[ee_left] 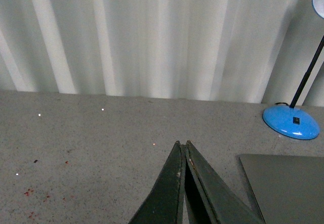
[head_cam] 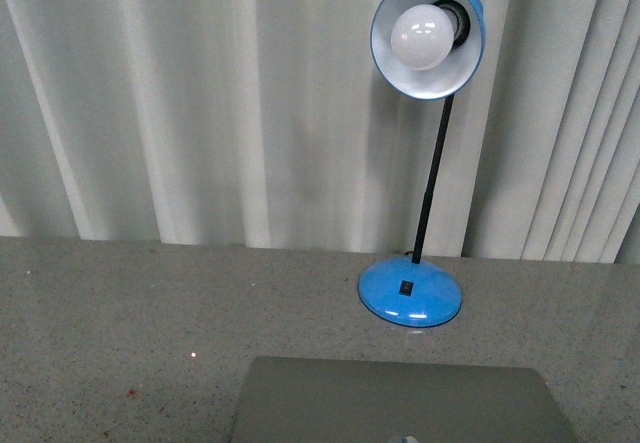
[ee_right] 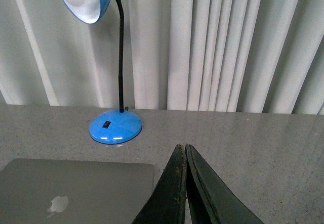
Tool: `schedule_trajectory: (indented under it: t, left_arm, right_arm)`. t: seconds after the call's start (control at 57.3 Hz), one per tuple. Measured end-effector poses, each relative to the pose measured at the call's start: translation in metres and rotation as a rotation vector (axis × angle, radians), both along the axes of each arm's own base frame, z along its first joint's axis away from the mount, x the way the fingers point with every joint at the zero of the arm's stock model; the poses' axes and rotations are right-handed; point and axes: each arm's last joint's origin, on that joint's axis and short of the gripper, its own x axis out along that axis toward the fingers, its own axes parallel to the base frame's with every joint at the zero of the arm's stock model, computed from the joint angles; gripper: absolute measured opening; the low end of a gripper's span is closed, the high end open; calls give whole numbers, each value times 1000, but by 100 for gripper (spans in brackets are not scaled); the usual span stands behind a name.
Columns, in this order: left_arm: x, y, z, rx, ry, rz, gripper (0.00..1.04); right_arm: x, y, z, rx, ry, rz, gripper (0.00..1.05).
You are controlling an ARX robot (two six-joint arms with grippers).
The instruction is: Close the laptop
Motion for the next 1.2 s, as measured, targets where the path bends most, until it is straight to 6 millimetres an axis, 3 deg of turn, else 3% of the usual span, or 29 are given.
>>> schedule_trajectory:
  t: [0.367,0.628,0.698,0.838,1.204]
  left_arm:
    - [0,0,0,-1,2,0,4]
    - [0,0,0,-1,2,0,49]
    - [0,0,0,-1,2,0,64]
    - [0,0,0,0,2,0,99]
    - [0,0,0,-1,2,0,98]
  right_arm:
    - [0,0,0,-1,2,0,4]
    - [0,0,0,0,2,0,51]
    - [0,0,0,0,2,0,64]
    - [0,0,0,0,2,0,99]
    - [0,0,0,0,2,0,97]
